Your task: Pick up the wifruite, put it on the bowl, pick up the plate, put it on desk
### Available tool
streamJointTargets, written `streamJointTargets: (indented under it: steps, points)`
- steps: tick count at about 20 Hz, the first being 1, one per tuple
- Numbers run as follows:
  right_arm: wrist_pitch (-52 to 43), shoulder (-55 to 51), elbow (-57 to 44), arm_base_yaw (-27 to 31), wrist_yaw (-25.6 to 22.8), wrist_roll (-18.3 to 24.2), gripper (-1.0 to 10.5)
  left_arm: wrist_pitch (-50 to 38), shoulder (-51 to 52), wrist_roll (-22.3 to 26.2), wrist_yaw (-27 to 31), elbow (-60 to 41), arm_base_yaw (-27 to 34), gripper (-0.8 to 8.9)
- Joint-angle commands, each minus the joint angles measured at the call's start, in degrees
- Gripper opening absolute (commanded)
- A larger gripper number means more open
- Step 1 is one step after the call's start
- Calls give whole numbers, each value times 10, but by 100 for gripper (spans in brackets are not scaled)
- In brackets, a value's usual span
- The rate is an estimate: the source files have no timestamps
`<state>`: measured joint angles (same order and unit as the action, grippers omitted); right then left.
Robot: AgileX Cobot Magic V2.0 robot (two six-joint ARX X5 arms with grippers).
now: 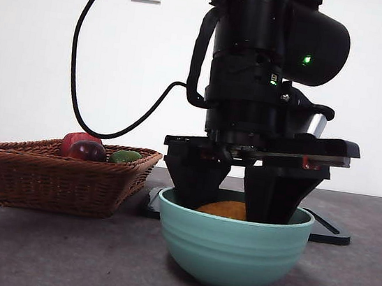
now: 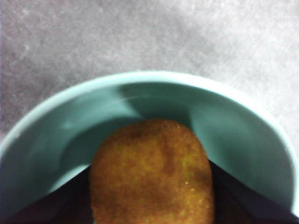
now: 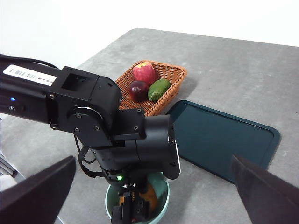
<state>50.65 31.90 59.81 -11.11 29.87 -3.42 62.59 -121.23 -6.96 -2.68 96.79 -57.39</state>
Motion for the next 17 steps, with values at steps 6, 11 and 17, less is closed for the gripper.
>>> streamJointTargets:
  steps: [6, 11, 17]
  points:
    - [-4, 2, 10, -2, 2, -7, 656, 17, -7, 5, 1, 21, -4, 514]
    - [-5, 2, 10, -2, 2, -7, 656, 54, 9, 6, 2, 56, -4, 559]
    - [-7, 2, 10, -2, 1, -6, 656, 55, 86, 19, 2, 59, -4, 625]
